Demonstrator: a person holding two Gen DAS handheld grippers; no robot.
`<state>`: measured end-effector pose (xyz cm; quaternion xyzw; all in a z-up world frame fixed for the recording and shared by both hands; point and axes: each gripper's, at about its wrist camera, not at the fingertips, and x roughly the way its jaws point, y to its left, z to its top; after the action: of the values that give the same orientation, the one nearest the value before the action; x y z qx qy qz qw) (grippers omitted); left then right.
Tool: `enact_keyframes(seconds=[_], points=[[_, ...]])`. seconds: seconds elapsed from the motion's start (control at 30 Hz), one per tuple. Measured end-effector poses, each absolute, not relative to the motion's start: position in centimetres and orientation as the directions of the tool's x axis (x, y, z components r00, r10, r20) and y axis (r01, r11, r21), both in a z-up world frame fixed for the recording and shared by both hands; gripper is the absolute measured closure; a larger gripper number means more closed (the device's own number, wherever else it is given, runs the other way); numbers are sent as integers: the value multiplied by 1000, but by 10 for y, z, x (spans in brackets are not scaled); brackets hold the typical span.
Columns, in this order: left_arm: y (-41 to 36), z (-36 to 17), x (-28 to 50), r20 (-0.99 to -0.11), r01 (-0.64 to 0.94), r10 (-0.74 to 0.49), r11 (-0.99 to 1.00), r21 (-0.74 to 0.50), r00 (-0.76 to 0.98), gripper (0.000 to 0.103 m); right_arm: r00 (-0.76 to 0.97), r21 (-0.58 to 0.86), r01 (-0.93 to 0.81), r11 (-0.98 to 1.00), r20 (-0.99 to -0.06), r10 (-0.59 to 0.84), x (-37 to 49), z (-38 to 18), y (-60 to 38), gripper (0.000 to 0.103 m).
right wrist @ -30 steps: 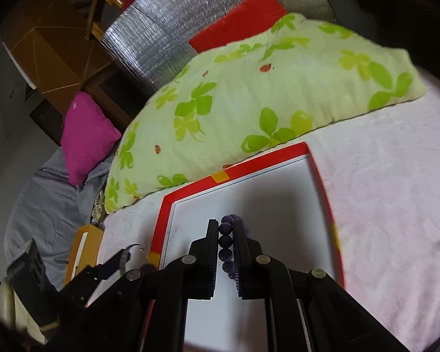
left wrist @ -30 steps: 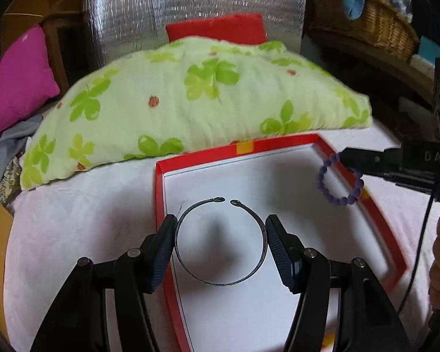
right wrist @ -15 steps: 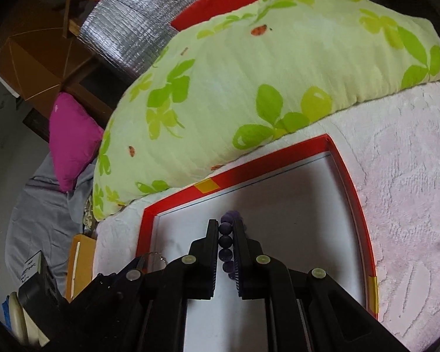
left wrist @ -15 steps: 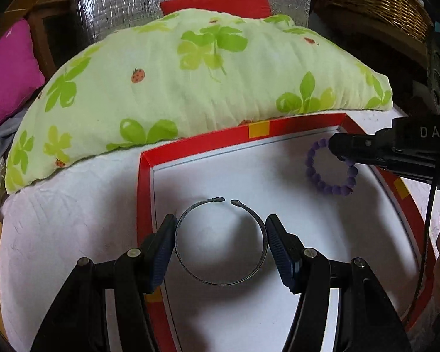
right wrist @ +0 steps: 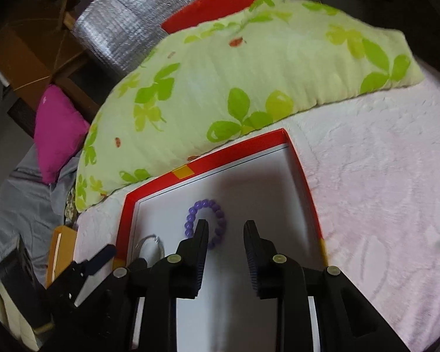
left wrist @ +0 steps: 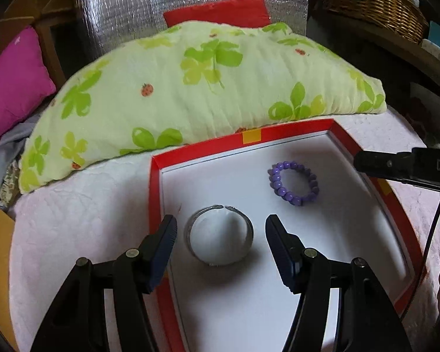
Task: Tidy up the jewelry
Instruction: 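Open left tool releasing cuff while right tool releases purple bracelet in lid, then withdraw both tools from the lid back toward the remaining bracelets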
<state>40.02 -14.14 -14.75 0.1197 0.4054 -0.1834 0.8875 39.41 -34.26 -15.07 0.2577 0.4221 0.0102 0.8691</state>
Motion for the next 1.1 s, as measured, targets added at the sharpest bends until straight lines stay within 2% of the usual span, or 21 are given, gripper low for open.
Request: enact_keyframes(seconds=[0.33, 0.63, 0.9, 1.1], points=[[-99, -135, 346, -773, 380, -152, 917, 123, 615, 38, 677, 395, 95, 914, -698, 232, 329, -112, -326, 73], [-43, -134, 277, -753, 335, -120, 932, 140, 647, 38, 713, 419, 47, 907, -650, 263, 240, -98, -332, 72], [-34, -147, 201, -739, 409, -189, 903, 127, 647, 38, 700, 461, 81, 884, -657, 279, 171, -119, -345, 71], [-39, -161, 163, -744, 474, -236, 872, 121, 625, 37, 645, 471, 127, 873, -708, 288, 142, -150, -354, 71]])
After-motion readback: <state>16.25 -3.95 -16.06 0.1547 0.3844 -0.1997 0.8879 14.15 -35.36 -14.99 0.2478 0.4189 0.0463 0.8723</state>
